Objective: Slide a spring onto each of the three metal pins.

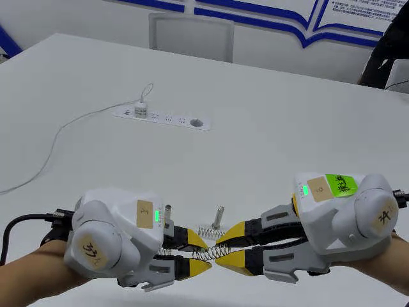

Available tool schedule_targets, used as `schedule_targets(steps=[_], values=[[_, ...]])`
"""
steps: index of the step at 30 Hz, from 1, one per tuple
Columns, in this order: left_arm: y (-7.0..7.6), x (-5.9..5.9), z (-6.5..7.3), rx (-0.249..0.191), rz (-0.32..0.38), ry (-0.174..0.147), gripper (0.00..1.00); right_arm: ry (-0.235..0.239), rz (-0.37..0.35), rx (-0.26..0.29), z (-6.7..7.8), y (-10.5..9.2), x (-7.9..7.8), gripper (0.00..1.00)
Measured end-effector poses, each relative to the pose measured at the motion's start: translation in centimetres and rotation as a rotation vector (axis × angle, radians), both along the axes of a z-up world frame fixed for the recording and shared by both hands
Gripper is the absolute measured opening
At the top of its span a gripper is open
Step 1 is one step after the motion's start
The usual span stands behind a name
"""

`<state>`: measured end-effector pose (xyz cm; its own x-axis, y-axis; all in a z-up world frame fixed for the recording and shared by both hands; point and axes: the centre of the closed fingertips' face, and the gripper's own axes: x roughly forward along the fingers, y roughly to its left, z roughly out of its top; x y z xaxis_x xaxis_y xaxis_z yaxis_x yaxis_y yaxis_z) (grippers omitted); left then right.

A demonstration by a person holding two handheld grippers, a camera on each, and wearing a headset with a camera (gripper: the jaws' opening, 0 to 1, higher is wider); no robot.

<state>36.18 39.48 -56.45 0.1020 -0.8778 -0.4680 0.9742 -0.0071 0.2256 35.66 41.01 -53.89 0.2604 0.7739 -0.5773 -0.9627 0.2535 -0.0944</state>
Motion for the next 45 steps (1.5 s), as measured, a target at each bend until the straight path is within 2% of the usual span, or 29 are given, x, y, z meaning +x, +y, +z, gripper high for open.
schedule_targets(steps=[2,3,5,7,9,12,15,17,20,21,22,24,27,29,32,34,38,39,41,43,45], values=[[-0.1,-0.1,0.2,-0.013,0.009,0.014,0.1,0.008,-0.005,0.069,0.9,0.8,0.0,0.11],[-0.2,-0.2,0.3,-0.023,0.013,0.028,0.1,0.01,-0.004,0.071,0.9,0.8,0.0,0.11],[-0.2,0.0,0.5,-0.03,0.021,0.022,0.1,0.008,-0.011,0.078,1.2,1.0,0.2,0.11],[-0.2,0.1,0.6,-0.037,0.03,0.032,0.1,0.007,-0.014,0.079,1.2,1.0,0.3,0.11],[-0.3,0.2,0.8,-0.046,0.032,0.033,0.1,0.014,-0.023,0.094,1.5,1.1,0.4,0.11],[-0.7,-0.1,1.1,-0.063,0.024,0.05,0.1,0.027,-0.031,0.124,2.0,1.3,0.3,0.11],[-0.9,-0.2,0.6,-0.046,0.018,0.04,0.11,0.03,-0.038,0.105,1.5,1.2,0.3,0.11],[-0.9,-0.1,0.5,-0.047,0.024,0.046,0.11,0.029,-0.045,0.102,1.4,1.1,0.4,0.11],[-0.9,-0.3,0.6,-0.073,0.021,0.07,0.12,0.031,-0.058,0.103,1.4,1.0,0.5,0.11],[-0.9,-0.2,0.7,-0.082,0.022,0.062,0.12,0.03,-0.061,0.103,1.4,1.0,0.5,0.11],[-0.8,0.0,0.7,-0.085,0.033,0.049,0.14,0.026,-0.066,0.103,1.4,1.0,0.6,0.11],[-0.6,0.4,0.6,-0.087,0.069,0.064,0.2,0.022,-0.077,0.096,1.4,0.8,0.8,0.11],[-0.2,1.2,0.7,-0.106,0.112,0.064,0.31,0.015,-0.092,0.099,1.6,0.6,1.3,0.11],[0.1,1.5,0.7,-0.116,0.135,0.076,0.35,0.005,-0.11,0.093,1.7,0.2,1.7,0.11],[0.5,1.6,1.2,-0.168,0.156,0.094,0.47,-0.016,-0.153,0.087,1.9,-0.8,2.9,0.11],[0.8,1.8,1.2,-0.175,0.179,0.083,0.57,-0.033,-0.186,0.083,2.1,-1.7,3.6,0.11],[1.7,2.2,0.5,-0.177,0.234,0.098,0.62,-0.054,-0.268,0.083,2.3,-3.8,5.3,0.11],[1.9,2.3,0.3,-0.177,0.253,0.097,0.64,-0.058,-0.291,0.081,2.3,-4.3,5.8,0.11],[2.4,2.4,-0.3,-0.152,0.276,0.056,0.66,-0.066,-0.342,0.07,2.1,-5.6,6.7,0.11],[2.4,2.0,-0.8,-0.152,0.282,0.067,0.69,-0.077,-0.395,0.05,1.8,-7.1,7.6,0.11],[2.4,1.7,-1.3,-0.163,0.295,0.1,0.71,-0.069,-0.457,0.044,1.4,-8.6,8.5,0.11]])
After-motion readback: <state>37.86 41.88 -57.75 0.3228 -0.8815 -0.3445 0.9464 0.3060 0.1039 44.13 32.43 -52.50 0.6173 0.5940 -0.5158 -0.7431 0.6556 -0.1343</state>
